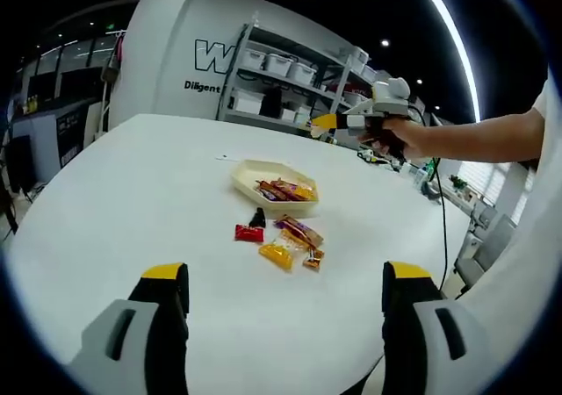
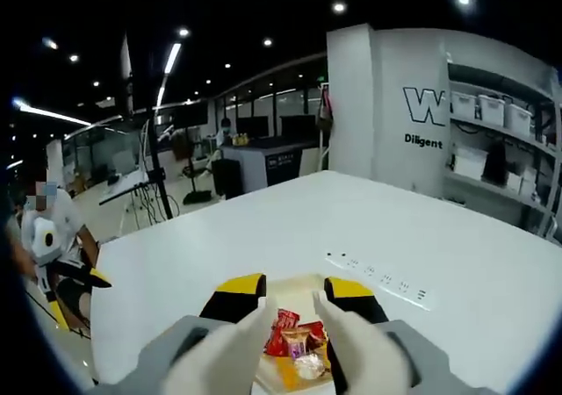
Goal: Place the target food into the container with the food tongs after gripping and lifting it, then release it inside without dropping or visibly crushing the food.
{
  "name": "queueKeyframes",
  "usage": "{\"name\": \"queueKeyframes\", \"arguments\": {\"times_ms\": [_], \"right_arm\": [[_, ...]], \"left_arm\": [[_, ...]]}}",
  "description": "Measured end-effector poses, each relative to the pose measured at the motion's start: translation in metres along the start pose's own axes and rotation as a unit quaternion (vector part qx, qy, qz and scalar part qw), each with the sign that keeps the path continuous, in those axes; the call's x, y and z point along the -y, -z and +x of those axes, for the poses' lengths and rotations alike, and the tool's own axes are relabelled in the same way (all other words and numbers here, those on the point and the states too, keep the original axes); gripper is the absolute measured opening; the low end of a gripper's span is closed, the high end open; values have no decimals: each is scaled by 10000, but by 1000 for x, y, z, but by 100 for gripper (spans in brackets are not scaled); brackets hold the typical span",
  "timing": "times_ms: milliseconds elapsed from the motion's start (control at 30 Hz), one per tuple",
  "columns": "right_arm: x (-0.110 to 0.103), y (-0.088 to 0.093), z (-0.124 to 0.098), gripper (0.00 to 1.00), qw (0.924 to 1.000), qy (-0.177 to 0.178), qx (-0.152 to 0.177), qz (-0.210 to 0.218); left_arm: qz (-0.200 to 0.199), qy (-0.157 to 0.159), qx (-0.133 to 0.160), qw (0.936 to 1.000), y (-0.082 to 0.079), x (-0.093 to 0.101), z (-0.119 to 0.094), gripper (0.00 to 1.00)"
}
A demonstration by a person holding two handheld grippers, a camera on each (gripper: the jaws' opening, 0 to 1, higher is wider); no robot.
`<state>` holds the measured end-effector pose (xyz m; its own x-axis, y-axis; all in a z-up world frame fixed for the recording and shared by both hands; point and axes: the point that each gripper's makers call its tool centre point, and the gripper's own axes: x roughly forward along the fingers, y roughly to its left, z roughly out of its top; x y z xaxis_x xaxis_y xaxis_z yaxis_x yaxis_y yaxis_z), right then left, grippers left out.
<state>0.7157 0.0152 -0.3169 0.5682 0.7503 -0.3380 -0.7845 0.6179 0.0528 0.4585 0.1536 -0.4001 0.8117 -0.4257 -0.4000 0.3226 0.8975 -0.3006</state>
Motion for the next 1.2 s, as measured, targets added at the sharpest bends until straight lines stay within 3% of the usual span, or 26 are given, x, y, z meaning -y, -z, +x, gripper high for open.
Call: {"name": "queueKeyframes", "arguments": {"times_ms": [333,567,767,933,1200], "right_arm": [[-10,-4,-10,21,9994,-110,320,117],[-32,-11,-24,21,9956,-515,714,311],[-60,-14,-37,22,9880,-1066,961,576],[-72,-7,-47,22,9827,-1328,1071,722],[-83,20,-53,22,9834,-1333,903,836]], "left_arm": [[24,58,-53,10000,1,1,3,90],[45,120,-75,9999,1,4,6,89],[61,177,-108,9998,2,6,7,89],[73,223,-144,9996,4,8,8,89],[104,275,-184,9994,7,11,7,89]]}}
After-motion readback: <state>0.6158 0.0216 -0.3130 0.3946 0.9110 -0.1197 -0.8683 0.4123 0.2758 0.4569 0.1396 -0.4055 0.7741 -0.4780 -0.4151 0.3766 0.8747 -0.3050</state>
